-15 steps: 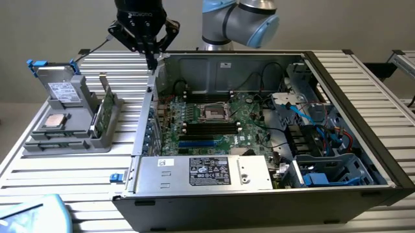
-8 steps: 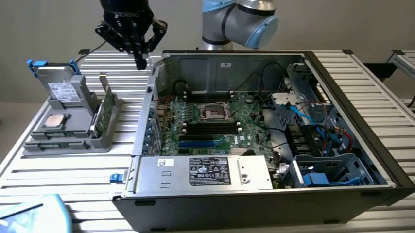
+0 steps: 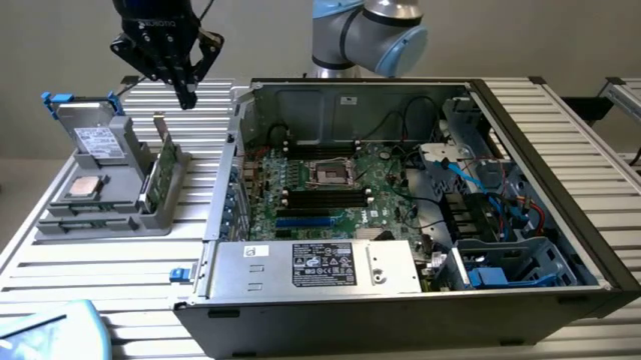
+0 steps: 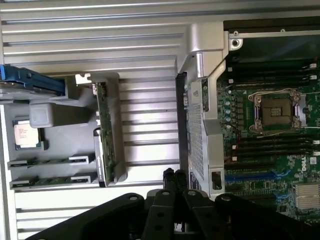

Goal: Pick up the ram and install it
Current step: 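Reach for the ram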

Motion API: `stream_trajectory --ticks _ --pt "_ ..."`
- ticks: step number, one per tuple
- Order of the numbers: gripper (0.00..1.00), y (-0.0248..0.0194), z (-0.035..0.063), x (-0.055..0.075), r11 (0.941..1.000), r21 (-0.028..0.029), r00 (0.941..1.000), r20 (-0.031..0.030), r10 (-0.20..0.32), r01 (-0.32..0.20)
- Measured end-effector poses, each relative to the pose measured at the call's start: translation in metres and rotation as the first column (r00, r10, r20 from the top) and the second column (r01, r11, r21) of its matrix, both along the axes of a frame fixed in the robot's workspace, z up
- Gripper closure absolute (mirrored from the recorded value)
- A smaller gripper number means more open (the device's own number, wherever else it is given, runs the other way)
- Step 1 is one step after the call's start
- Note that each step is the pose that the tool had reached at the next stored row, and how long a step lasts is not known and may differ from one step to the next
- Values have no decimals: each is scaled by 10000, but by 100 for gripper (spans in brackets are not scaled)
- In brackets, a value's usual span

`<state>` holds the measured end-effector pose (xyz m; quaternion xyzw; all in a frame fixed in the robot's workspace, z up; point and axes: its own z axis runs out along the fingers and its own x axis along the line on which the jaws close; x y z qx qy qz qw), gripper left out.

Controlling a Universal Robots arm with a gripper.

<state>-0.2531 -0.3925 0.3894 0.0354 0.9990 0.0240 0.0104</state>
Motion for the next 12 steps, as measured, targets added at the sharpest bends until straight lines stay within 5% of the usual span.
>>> stream_trajectory --ticks 12 --pt "89 0 -51 -548 10000 -1 10000 -31 -1 1"
